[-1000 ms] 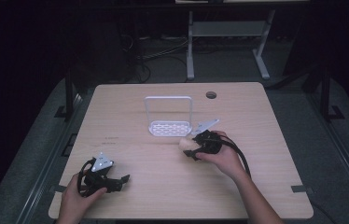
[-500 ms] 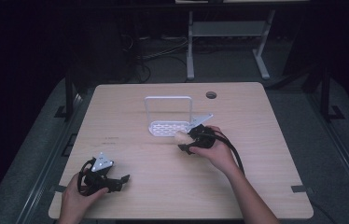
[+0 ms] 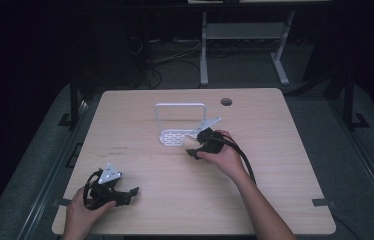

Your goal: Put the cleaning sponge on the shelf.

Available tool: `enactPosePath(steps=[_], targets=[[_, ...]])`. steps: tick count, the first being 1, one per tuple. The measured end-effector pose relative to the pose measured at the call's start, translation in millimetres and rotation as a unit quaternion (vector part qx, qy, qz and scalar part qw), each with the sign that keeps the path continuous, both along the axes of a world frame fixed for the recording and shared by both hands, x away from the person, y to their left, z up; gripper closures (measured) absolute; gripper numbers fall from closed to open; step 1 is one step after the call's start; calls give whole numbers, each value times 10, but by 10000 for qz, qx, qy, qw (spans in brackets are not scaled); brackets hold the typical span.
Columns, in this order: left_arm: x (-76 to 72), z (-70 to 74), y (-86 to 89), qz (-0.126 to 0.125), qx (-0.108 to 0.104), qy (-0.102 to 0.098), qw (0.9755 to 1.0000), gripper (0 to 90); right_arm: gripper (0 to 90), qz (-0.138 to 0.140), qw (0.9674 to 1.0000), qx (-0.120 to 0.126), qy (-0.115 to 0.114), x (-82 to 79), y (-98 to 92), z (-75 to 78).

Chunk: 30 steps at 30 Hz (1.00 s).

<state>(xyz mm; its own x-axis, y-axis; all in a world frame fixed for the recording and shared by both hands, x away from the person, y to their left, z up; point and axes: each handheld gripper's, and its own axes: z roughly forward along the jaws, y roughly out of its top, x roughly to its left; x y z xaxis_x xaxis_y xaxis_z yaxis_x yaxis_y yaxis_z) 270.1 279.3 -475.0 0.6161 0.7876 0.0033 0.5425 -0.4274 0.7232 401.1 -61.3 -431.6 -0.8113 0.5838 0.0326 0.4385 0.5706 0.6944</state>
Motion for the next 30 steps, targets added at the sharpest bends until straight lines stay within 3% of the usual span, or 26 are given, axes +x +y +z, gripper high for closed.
enactPosePath(steps=[30], targets=[[0,1,2,-7,12,2,10000,128,389,7,9997,-262,2,408,436,-72]])
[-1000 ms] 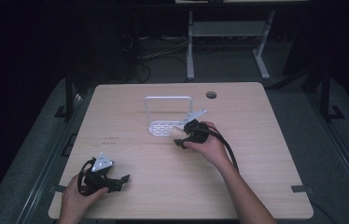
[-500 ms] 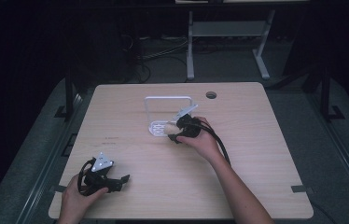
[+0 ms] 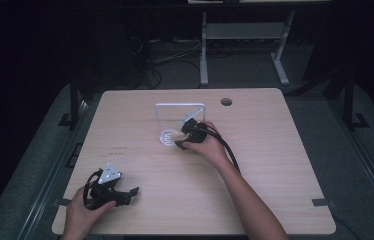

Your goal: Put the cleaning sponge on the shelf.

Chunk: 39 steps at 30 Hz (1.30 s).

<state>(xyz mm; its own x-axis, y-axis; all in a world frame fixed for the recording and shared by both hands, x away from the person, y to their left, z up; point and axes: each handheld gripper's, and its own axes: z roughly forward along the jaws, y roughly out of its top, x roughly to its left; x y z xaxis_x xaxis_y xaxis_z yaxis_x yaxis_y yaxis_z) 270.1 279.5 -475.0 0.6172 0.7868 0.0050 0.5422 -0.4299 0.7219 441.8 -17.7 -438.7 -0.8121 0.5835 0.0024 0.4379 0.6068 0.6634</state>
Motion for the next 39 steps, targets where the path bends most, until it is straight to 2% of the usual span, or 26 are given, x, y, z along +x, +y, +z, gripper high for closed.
enactPosePath(steps=[8,20,39], targets=[[0,-1,-1,0,-1,-3,10000,128,387,0,9999,-116,-60,80,52,-46],[0,1,0,-3,3,2,10000,128,382,47,9996,-279,-10,134,98,-115],[0,1,0,-2,5,1,10000,128,364,98,9993,-353,-2,155,111,-142]])
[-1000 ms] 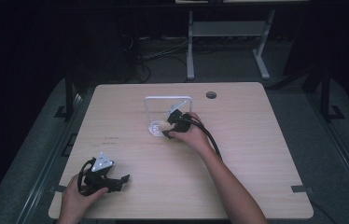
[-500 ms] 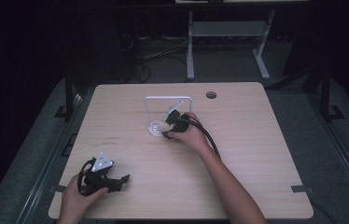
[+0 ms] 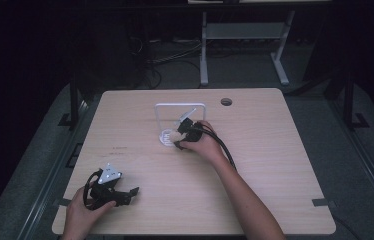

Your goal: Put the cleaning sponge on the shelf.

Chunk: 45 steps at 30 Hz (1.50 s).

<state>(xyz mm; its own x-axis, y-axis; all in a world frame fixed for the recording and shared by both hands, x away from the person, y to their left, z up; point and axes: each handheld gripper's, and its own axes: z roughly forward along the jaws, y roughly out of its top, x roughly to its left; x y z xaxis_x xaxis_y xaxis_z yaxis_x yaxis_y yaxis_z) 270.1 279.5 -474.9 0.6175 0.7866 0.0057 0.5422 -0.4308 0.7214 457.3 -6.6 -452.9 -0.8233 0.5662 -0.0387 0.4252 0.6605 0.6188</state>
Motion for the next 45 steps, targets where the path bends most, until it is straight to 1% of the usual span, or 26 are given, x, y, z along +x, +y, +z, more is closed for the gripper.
enactPosePath(steps=[4,10,12,15,18,19,23,26,28,30,31,35,38,39,41,45], targets=[[0,0,0,-1,-1,2,10000,128,354,15,10000,-6,-5,-8,4,4],[0,0,0,-1,-2,2,10000,128,350,50,10000,36,-75,-36,0,58],[0,-1,-1,1,-5,-3,10000,128,351,62,9999,31,-135,-45,-6,83],[0,-1,-1,1,-6,-4,10000,128,352,57,9998,104,-172,-68,-14,136],[0,0,0,-2,0,0,10000,128,354,76,9997,115,-219,-90,-27,185],[0,0,0,0,-4,-1,10000,128,357,105,9995,94,-277,-97,-37,211],[2,0,1,-4,14,-11,10000,128,370,121,9990,142,-411,-153,-56,302],[2,-2,1,-4,5,-9,10000,128,436,164,9985,200,-489,-208,-81,374],[2,0,1,-7,7,-1,10000,128,498,162,9982,207,-533,-253,-95,409],[1,0,2,-6,9,0,10000,128,582,187,9979,274,-552,-294,-108,431],[1,0,2,-6,9,0,10000,128,625,199,9979,325,-517,-321,-114,438],[0,-1,0,5,-4,-1,10000,128,795,272,9982,394,-368,-395,-134,436],[0,-1,-1,9,-10,-3,10000,128,874,311,9980,467,-282,-429,-147,422],[0,-1,-1,9,-9,-3,10000,128,897,343,9979,490,-231,-442,-155,412],[0,-1,-1,9,-9,-3,10000,128,900,354,9981,485,-135,-461,-161,390],[0,-1,-1,7,-5,-3,10000,128,900,361,9982,484,-45,-480,-178,335]])
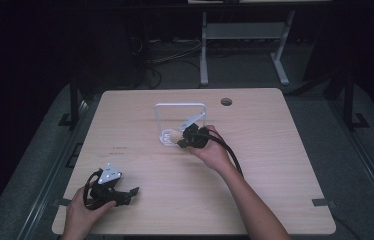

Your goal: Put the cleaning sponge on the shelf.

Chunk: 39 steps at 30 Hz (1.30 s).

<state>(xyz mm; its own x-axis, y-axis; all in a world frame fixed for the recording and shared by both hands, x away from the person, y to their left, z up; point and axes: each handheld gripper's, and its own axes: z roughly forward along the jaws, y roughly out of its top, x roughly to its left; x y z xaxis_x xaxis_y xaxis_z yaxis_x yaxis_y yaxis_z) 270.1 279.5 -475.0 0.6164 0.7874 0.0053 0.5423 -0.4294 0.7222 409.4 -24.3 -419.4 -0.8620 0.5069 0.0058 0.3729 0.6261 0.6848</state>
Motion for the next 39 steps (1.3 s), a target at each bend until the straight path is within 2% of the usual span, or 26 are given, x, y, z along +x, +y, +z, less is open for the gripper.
enactPosePath(steps=[10,16,22,28,39], targets=[[-1,-1,-2,4,-14,0,10000,128,900,39,9996,4,264,-43,-2,-178],[-1,-1,-2,5,-16,1,10000,128,900,-11,9994,-91,322,-16,4,-269],[-1,-1,-2,5,-15,1,10000,128,900,-144,9993,-237,262,44,-50,-296],[-1,-1,-2,7,-14,-1,10000,128,900,-332,9987,-248,299,100,-118,-325],[-1,-1,-2,6,-16,1,10000,128,900,-542,9973,-426,241,215,-209,-369]])
